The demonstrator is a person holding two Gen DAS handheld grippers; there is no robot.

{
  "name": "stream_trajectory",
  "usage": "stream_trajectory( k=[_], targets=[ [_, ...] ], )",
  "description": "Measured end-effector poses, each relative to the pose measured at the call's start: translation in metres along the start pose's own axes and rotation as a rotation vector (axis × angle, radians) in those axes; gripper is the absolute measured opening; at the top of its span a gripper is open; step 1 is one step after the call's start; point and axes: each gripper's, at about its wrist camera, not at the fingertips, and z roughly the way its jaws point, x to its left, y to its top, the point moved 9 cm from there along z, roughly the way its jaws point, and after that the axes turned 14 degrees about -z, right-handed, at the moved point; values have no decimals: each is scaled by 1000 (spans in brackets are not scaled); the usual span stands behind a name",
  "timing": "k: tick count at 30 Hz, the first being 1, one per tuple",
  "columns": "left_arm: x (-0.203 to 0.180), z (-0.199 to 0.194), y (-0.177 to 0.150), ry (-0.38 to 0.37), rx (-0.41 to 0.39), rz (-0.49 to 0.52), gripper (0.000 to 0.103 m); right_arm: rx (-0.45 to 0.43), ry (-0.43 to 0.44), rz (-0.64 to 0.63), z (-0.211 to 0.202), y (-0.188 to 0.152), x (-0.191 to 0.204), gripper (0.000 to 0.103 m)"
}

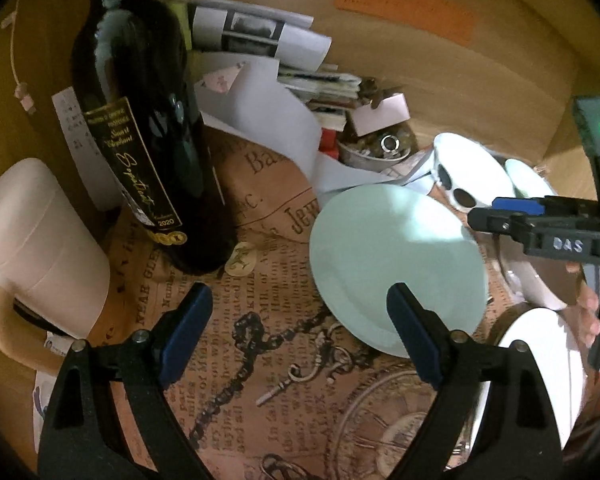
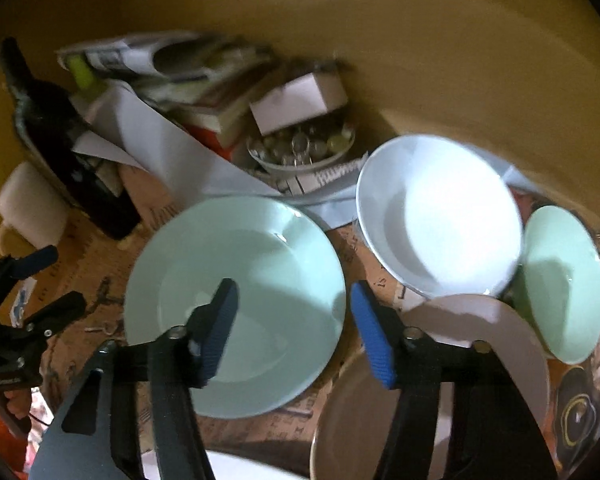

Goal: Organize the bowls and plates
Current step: 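Close the left tool on the mint-green plate rim while the right tool grips it too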

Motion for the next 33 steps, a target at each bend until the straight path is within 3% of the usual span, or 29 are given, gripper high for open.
stream_trajectory(
  k=[2,9,16,21,26,33],
  targets=[
    [1,5,1,-3,17,1,90,47,-4,-4,10,0,-3,48],
    [-3,16,-2,-34,58,19,90,172,-22,-32,33,0,-7,48],
    [-7,23,-4,-57,79,19,90,261,-47,-68,49,-4,-2,48],
    [-9,29,-9,-63,98,36,89,272,-58,-71,53,-7,-2,48],
    [-7,44,-15,-63,148,29,67,270,-64,-83,54,-5,-1,37],
    [-1,56,-23,-73,200,2,50,273,27,-90,42,-9,12,25]
  ],
)
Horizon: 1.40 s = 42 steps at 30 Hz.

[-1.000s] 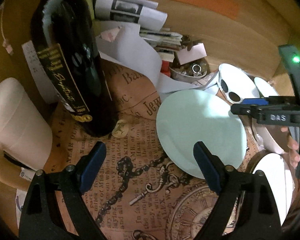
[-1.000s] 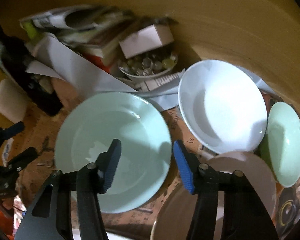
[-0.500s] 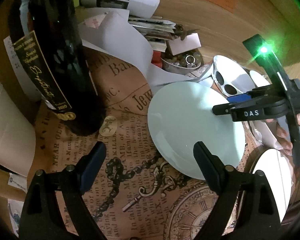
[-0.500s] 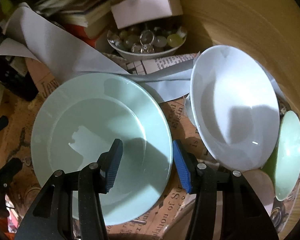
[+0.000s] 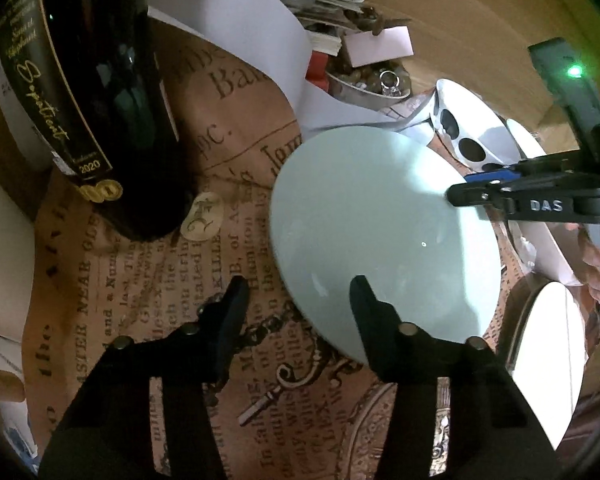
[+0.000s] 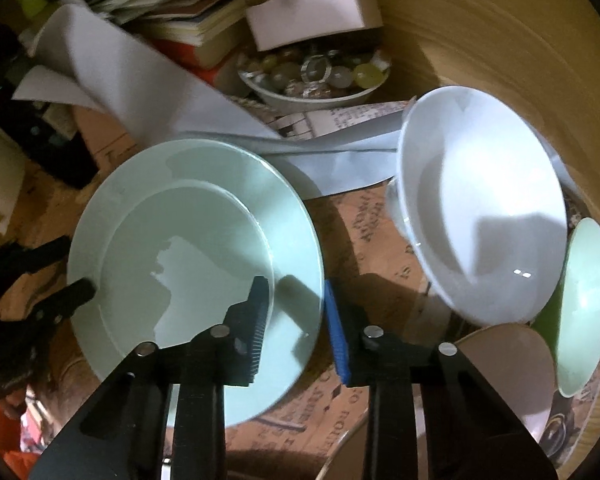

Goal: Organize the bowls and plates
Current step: 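Close the left tool on the mint-green plate rim while the right tool grips it too, then lift the mint-green plate with both tools and carry it over the white plate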

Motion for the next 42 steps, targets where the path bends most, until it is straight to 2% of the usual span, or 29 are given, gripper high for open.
stream_trajectory(
  k=[7,11,16,20,32,42],
  targets=[
    [-3,4,-1,-7,1,12,34,2,-37,-35,-1,-4,12,25],
    [-3,5,-1,-2,-5,13,31,-5,-74,-53,2,-6,17,26],
    [-2,4,-1,15,-6,-6,31,-45,-44,-9,1,-5,21,21],
    [0,-3,-3,24,-14,-14,31,-76,-53,-4,-9,-6,22,20],
    [4,-47,6,4,-95,-45,31,-218,-58,-2,-80,-15,31,17],
    [-9,-90,2,-17,-179,-29,31,-285,-49,12,-104,-29,42,16]
  ],
)
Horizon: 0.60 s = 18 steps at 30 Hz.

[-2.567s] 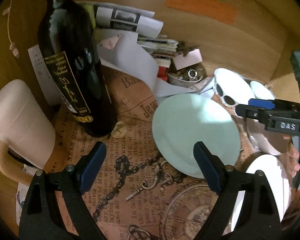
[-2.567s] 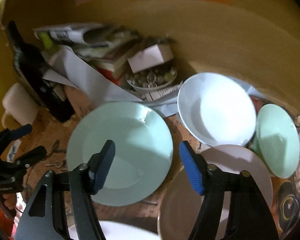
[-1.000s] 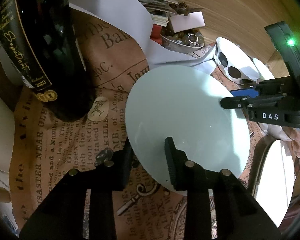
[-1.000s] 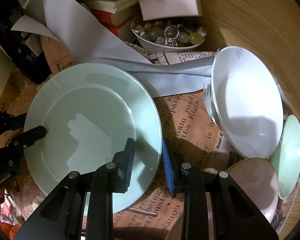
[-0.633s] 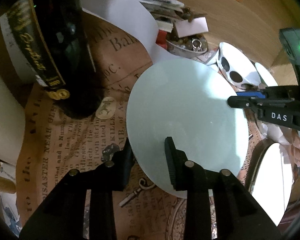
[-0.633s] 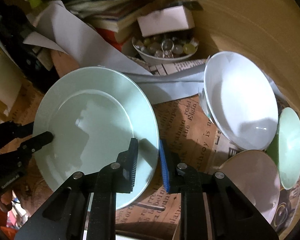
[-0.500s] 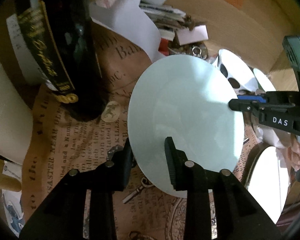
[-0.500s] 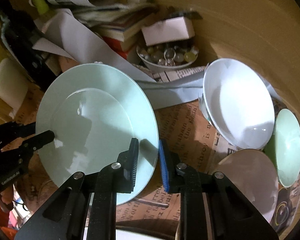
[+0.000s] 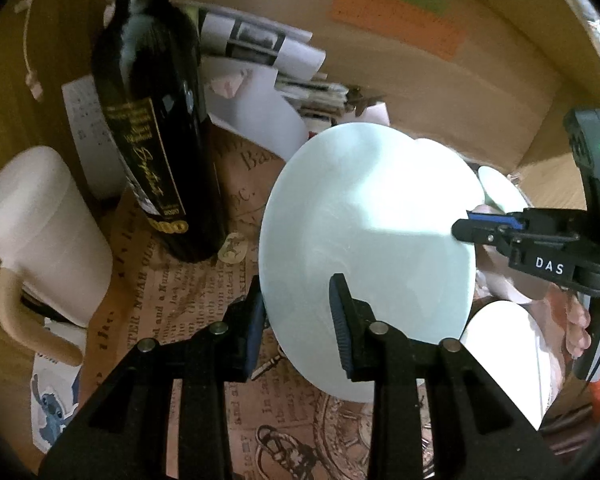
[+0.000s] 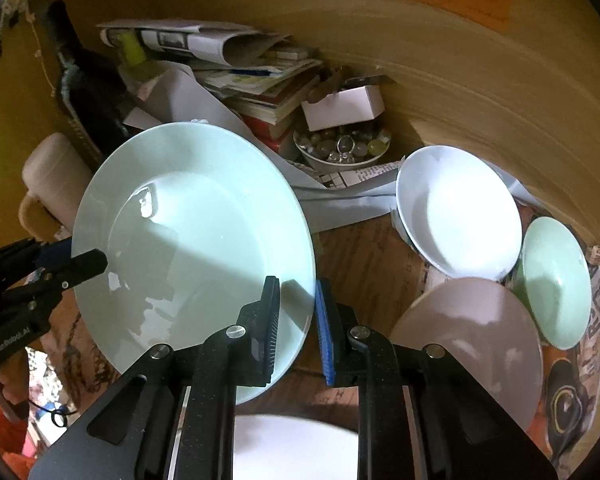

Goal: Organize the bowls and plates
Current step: 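Lift the mint-green plate with both tools and carry it over the white plate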

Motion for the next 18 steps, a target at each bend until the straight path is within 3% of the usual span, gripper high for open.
stream_trajectory(
  k=[18],
  targets=[
    [-33,-46,-18,-45,-65,34,31,-82,-17,28,-31,-30,-1,16]
  ],
)
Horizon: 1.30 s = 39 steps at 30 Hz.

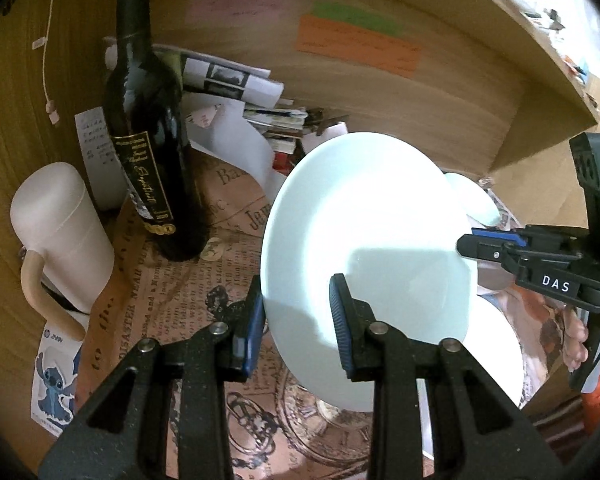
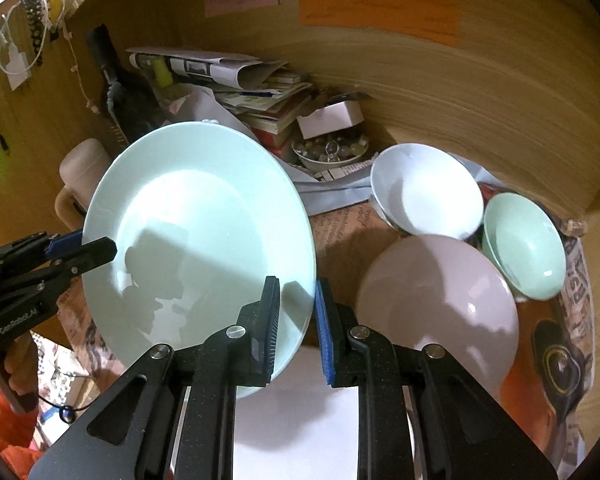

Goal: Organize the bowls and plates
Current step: 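Lift the mint-green plate with both tools and carry it over the white plate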

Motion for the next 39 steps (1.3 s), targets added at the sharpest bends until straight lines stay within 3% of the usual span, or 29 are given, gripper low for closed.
stream_trajectory(
  k=[13,39],
  targets=[
    [-24,-17,-24,-51,21,60,31,-16,-29,74,-25,-39,-5,16],
    [-64,6,-89,-91,145,173,31,64,-32,242,-27,-135,-18,17]
  ],
)
